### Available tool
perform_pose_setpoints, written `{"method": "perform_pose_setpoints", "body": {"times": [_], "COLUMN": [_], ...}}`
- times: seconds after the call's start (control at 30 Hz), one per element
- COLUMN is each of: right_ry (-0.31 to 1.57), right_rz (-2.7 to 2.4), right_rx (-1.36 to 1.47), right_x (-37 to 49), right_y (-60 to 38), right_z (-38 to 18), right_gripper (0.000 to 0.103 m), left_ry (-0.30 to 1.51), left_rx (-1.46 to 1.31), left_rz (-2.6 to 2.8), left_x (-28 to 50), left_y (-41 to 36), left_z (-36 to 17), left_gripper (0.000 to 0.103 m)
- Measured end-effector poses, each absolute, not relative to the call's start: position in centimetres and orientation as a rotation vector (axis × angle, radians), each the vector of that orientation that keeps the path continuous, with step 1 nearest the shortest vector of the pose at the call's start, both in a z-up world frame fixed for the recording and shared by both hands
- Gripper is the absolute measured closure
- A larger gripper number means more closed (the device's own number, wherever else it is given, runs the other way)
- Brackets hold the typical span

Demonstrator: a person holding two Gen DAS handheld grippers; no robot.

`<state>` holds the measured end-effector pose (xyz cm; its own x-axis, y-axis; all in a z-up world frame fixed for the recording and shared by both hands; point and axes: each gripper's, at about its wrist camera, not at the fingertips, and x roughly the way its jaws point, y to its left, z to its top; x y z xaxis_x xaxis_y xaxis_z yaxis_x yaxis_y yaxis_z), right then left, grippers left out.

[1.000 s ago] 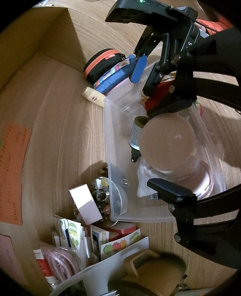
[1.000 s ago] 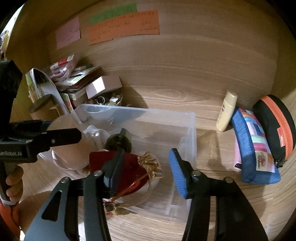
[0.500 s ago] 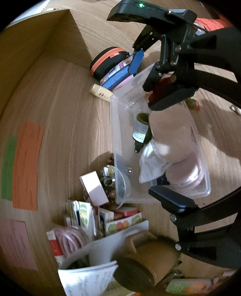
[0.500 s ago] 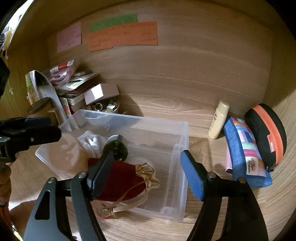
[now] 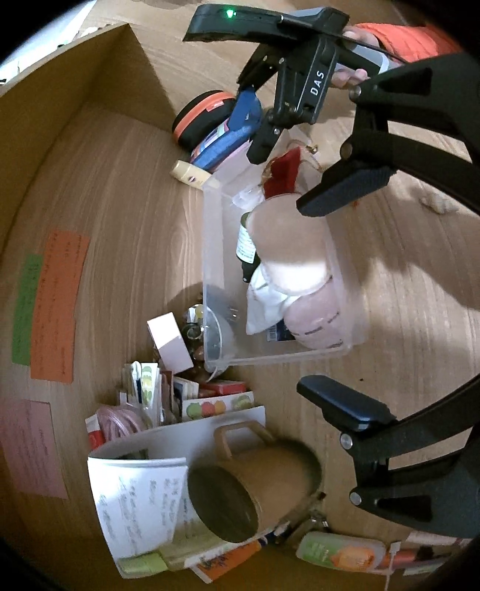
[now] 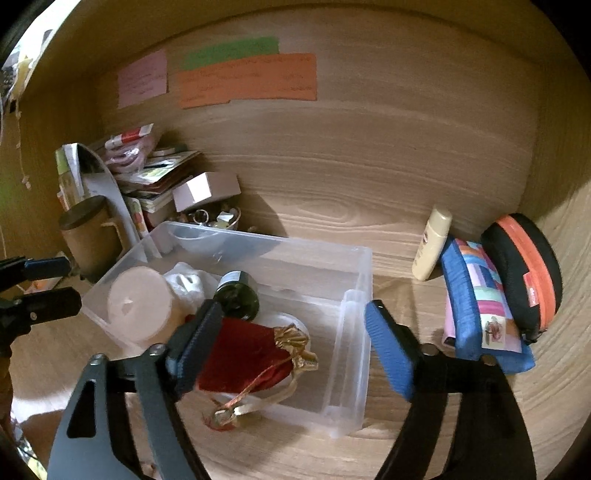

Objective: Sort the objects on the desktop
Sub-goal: 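Withdraw both grippers toward the gourd charm and small shell on the desk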

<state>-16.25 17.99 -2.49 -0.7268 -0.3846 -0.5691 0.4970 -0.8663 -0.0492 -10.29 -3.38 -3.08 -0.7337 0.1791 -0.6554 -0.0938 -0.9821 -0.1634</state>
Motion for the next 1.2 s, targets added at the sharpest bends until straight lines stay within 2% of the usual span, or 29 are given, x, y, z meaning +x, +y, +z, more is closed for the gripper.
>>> {"method": "perform_pose_setpoints", "body": {"times": [0.37,1.2], "right_ry": [0.382,0.368], "right_rz": [-2.571,-2.556], "right_rx": [0.742,0.904], "right_x": [-12.1,-8.5], "right_y": [18.2,19.5], "right_z": [-2.5,-6.6], "right_gripper": [0.021,0.021], "left_ry": [-0.197,-0.047], "left_rx": [-1.103,-1.223], "left_rz": [2.749,2.589], "left_x": [-8.4,-4.6], "left_y": [-3.4,0.7], "left_z": [-4.5,-9.5], "left_gripper": [0.015,0.015]}}
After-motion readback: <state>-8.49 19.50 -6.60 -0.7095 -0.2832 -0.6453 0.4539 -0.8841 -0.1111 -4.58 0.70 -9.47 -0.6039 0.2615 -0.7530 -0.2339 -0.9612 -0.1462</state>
